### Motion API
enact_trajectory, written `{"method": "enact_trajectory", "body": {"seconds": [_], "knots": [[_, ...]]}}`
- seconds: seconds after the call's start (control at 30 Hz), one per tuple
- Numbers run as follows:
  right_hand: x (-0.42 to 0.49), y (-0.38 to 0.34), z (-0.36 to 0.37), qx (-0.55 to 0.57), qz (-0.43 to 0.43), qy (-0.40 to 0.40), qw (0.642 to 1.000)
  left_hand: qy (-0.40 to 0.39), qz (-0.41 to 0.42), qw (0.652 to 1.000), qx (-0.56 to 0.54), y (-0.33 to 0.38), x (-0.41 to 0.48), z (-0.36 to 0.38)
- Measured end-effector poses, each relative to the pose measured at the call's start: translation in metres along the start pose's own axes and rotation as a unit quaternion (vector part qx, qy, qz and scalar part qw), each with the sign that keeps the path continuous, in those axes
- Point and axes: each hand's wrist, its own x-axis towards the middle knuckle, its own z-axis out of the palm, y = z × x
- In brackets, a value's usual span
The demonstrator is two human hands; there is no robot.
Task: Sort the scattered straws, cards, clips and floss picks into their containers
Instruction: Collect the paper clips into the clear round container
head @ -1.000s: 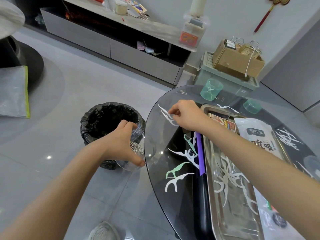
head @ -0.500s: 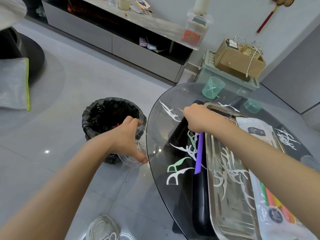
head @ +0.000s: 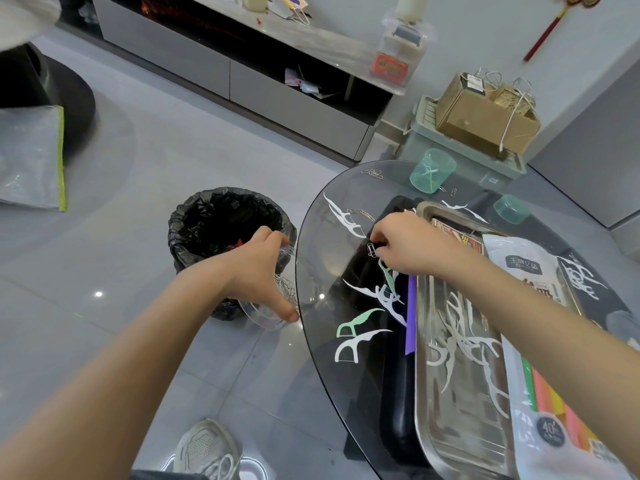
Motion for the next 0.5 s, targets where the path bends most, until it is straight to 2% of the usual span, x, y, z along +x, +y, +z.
{"method": "enact_trajectory", "body": {"seconds": [0.13,0.37,0.5], "knots": [[-0.007,-0.006,0.004,0.069,-0.028,0.022,0.997,-0.004,0.005,1.000,-0.003,0.001,0.001,0.003],[-0.010,-0.027,0.010,0.101,-0.082,0.041,0.991,-0.016,0.025,0.999,-0.023,-0.002,0.000,0.005],[-0.013,-0.048,0.013,0.160,-0.099,0.044,0.981,-0.031,0.033,0.999,-0.020,-0.003,-0.001,0.005]]}}
